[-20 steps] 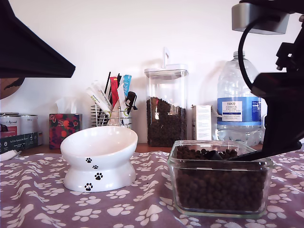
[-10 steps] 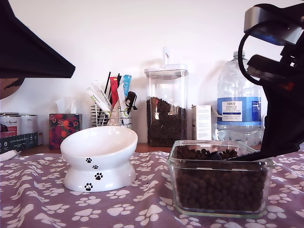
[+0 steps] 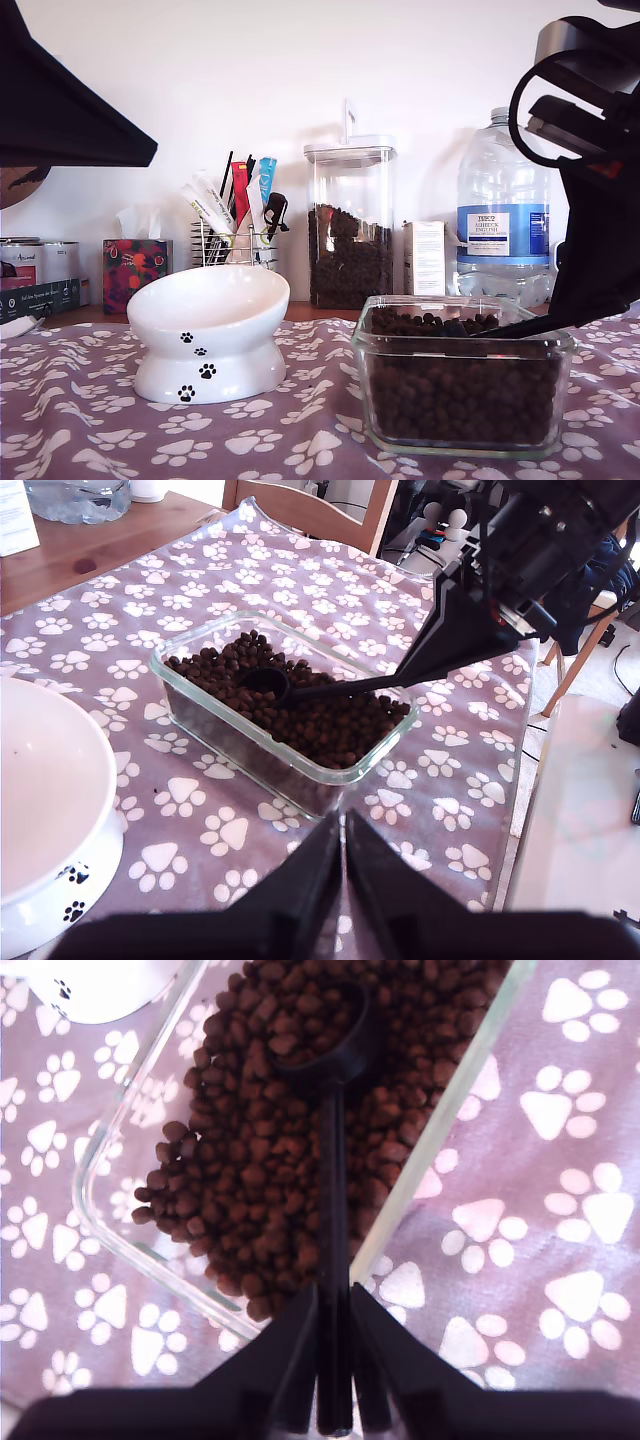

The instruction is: Measure one spoon of cat food and pour it into the food bowl

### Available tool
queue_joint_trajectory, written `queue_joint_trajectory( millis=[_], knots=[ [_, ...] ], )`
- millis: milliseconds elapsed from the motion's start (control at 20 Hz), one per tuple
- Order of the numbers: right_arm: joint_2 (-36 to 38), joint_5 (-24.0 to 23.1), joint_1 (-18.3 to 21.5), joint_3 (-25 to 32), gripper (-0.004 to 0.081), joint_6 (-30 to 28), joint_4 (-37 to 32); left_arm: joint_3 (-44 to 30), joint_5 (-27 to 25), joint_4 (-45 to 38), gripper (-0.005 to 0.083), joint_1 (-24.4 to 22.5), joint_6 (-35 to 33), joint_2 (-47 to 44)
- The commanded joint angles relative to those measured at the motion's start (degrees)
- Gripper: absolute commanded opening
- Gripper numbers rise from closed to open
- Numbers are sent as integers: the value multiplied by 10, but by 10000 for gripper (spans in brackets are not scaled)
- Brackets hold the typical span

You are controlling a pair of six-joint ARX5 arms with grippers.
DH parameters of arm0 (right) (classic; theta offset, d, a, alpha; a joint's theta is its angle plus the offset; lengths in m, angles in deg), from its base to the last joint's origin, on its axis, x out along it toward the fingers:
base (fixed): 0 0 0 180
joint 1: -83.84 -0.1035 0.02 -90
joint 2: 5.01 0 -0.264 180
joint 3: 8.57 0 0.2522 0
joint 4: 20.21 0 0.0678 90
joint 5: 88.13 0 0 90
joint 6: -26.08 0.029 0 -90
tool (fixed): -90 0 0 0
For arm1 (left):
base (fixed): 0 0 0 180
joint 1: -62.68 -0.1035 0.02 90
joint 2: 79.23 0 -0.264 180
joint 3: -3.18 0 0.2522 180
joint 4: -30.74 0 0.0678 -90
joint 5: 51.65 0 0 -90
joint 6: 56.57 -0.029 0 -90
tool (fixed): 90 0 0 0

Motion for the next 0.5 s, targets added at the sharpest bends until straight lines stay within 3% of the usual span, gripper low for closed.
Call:
queue_joint_trajectory(
  millis=[0,450],
  knots=[
    [-8,19,9,6,-13,1,-14,-1,2,-5,-19,1,2,2],
    [-7,46,24,6,-13,-1,-13,-1,0,-4,-19,1,2,2]
  ],
)
